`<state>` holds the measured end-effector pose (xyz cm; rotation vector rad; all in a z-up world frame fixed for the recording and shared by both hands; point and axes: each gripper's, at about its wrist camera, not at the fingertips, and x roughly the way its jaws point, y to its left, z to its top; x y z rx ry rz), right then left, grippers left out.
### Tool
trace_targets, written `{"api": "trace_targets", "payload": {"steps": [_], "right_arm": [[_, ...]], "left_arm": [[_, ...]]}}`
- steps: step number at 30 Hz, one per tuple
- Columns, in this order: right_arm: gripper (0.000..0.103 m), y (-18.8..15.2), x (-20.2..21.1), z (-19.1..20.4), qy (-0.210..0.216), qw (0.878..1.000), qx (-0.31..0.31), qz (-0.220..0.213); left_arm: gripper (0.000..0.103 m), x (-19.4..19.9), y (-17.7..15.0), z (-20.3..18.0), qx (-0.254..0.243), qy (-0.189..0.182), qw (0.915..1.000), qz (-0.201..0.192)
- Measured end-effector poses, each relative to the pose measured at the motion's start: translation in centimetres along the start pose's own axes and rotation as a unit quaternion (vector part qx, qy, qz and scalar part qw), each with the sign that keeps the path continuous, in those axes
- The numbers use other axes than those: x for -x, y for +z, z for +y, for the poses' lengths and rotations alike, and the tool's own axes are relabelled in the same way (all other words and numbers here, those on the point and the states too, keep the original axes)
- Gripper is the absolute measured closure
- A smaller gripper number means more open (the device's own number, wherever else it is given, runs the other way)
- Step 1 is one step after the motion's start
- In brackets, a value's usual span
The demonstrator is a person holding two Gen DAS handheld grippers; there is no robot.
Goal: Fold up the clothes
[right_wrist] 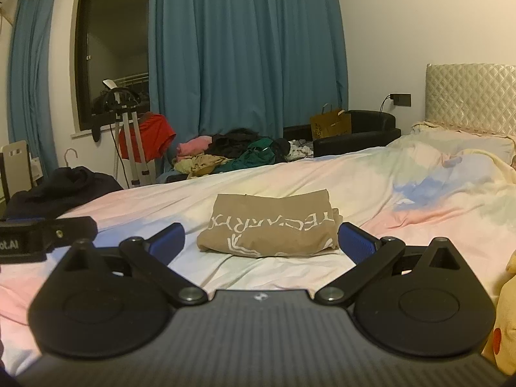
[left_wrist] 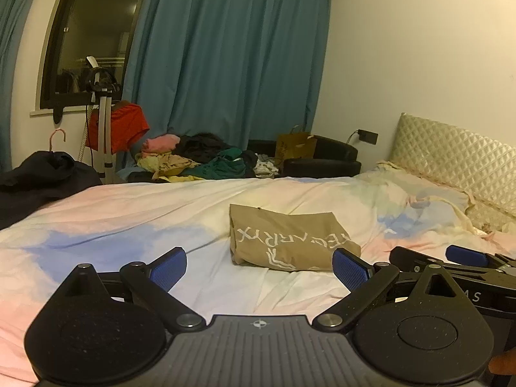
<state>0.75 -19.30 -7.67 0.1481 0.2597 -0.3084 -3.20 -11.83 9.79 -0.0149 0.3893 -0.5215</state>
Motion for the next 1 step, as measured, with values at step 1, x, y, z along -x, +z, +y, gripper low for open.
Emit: {"api": "trace_targets", "payload": {"steps": [1], "right_arm": [[0.0,0.0,0.01,0.0,0.001,1.0,0.0,0.001]], "left_arm": [[0.005,0.0,-0.04,-0.1,-0.002,0.001,1.0,0.001]]}}
